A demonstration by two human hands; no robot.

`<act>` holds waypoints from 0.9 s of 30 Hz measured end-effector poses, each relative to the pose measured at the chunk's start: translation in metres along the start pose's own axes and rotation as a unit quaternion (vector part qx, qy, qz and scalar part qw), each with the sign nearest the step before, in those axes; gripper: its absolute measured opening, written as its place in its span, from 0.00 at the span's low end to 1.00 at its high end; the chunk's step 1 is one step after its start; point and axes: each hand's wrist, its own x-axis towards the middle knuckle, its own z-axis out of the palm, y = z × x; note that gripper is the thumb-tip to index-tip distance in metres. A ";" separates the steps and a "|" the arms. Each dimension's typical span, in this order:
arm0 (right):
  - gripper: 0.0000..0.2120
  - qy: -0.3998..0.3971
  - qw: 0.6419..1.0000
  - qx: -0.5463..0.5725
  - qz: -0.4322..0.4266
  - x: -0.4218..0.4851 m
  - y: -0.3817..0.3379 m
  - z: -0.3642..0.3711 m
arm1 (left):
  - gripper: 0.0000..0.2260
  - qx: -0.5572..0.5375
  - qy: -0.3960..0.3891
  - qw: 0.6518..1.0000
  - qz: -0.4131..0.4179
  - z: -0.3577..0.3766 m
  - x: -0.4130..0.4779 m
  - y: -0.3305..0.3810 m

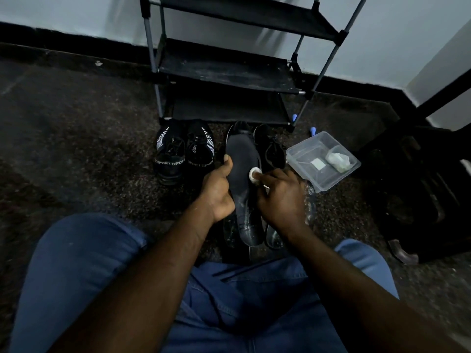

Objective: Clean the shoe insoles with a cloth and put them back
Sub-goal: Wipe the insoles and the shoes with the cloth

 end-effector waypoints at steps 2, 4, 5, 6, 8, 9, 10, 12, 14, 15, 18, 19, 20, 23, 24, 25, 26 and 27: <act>0.16 0.014 0.999 0.023 0.032 0.001 -0.006 0.002 | 0.28 0.012 0.002 1.000 -0.005 0.000 0.001 -0.001; 0.16 0.031 0.998 0.039 0.044 0.004 -0.010 0.002 | 0.27 0.027 0.001 1.000 -0.004 0.001 -0.001 -0.005; 0.16 0.038 0.997 0.046 0.047 0.007 -0.011 0.001 | 0.26 0.030 -0.003 1.000 -0.001 0.002 -0.001 -0.007; 0.16 0.041 0.997 0.050 0.049 0.011 -0.012 0.000 | 0.25 0.033 -0.004 0.999 0.004 0.003 -0.003 -0.009; 0.16 0.041 0.997 0.046 0.047 0.018 -0.015 -0.002 | 0.23 0.046 -0.008 0.999 0.017 0.004 -0.004 -0.010; 0.15 0.037 0.998 0.036 0.045 0.020 -0.015 -0.003 | 0.22 0.054 -0.011 0.998 0.022 0.003 -0.004 -0.010; 0.15 0.032 0.998 0.027 0.042 0.022 -0.015 -0.003 | 0.21 0.061 -0.011 0.998 0.027 0.004 -0.005 -0.009; 0.15 0.028 0.999 0.017 0.031 0.020 -0.015 -0.001 | 0.22 0.069 -0.009 0.997 0.033 0.002 -0.003 -0.008; 0.17 0.026 1.000 0.003 -0.004 0.010 -0.019 0.003 | 0.23 0.071 0.009 0.997 0.031 0.000 0.000 -0.008; 0.19 0.023 0.999 -0.005 -0.029 0.003 -0.022 0.005 | 0.24 0.068 0.021 0.997 0.032 -0.001 0.002 -0.007; 0.19 0.010 0.996 -0.009 -0.088 -0.014 -0.028 0.013 | 0.25 0.067 0.049 0.996 0.032 -0.001 0.006 -0.004; 0.19 0.008 0.995 -0.006 -0.098 -0.016 -0.029 0.014 | 0.24 0.072 0.055 0.995 0.034 -0.002 0.007 -0.004; 0.19 0.007 0.994 -0.005 -0.106 -0.017 -0.028 0.015 | 0.23 0.075 0.060 0.995 0.037 -0.002 0.007 -0.005; 0.19 0.009 0.988 -0.009 -0.152 -0.019 -0.023 0.015 | 0.24 0.076 0.066 0.994 0.034 -0.006 0.008 -0.008; 0.18 0.006 0.985 -0.010 -0.174 -0.019 -0.021 0.013 | 0.25 0.075 0.064 0.995 0.030 -0.006 0.008 -0.009; 0.17 0.001 0.981 -0.011 -0.196 -0.018 -0.019 0.011 | 0.27 0.075 0.061 0.995 0.027 -0.008 0.009 -0.009; 0.17 -0.004 0.976 -0.015 -0.215 -0.017 -0.017 0.009 | 0.29 0.072 0.054 0.996 0.023 -0.008 0.011 -0.009; 0.16 -0.008 0.973 -0.021 -0.230 -0.015 -0.014 0.007 | 0.31 0.067 0.048 0.996 0.018 -0.008 0.012 -0.009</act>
